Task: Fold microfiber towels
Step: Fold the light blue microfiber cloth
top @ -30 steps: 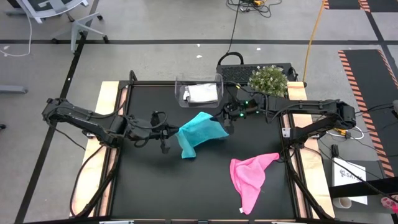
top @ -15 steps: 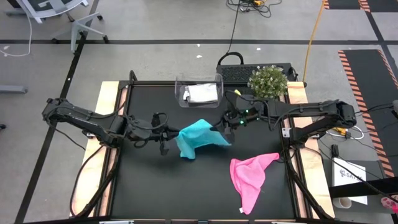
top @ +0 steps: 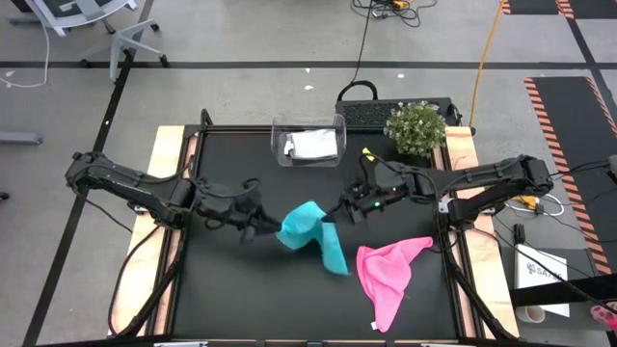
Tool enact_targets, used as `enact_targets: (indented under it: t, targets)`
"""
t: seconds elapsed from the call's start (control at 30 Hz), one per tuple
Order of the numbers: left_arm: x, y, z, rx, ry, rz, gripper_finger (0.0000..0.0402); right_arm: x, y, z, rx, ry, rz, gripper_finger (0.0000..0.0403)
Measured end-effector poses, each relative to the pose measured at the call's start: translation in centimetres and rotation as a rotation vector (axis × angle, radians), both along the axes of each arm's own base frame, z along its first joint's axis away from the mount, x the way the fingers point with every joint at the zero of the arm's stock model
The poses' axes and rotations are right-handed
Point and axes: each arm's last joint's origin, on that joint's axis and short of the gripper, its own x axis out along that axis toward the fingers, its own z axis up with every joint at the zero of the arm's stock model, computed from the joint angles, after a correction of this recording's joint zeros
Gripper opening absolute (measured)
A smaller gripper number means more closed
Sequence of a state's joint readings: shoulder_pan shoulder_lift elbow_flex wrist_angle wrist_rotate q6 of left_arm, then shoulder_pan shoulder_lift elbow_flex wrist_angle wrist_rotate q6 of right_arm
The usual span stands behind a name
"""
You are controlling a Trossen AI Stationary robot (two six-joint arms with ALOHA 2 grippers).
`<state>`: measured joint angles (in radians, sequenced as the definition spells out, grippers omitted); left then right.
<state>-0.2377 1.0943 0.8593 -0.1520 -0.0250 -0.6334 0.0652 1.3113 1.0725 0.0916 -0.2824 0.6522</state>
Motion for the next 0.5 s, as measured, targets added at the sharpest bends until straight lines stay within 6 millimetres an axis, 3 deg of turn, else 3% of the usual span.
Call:
enact_targets:
  t: [0.17,0.33,0.5]
  targets:
    - [-0.3,-1.3,1.0,-0.178,-0.045,-0.191,0.0034,-0.2,1.6,0.0,0.102,0.036,0.004,0.0]
    - [-1.0,-1.7,1.6,-0.293,-0.024,-0.232,0.0005,-0.4,3.1,0.1,0.172,0.053,-0.009,0.0]
    - [-1.1,-1.4,0.6,-0.159,0.028,-0.131,0.0003,-0.5,3.5,0.0,0.136,0.058,-0.01,0.0]
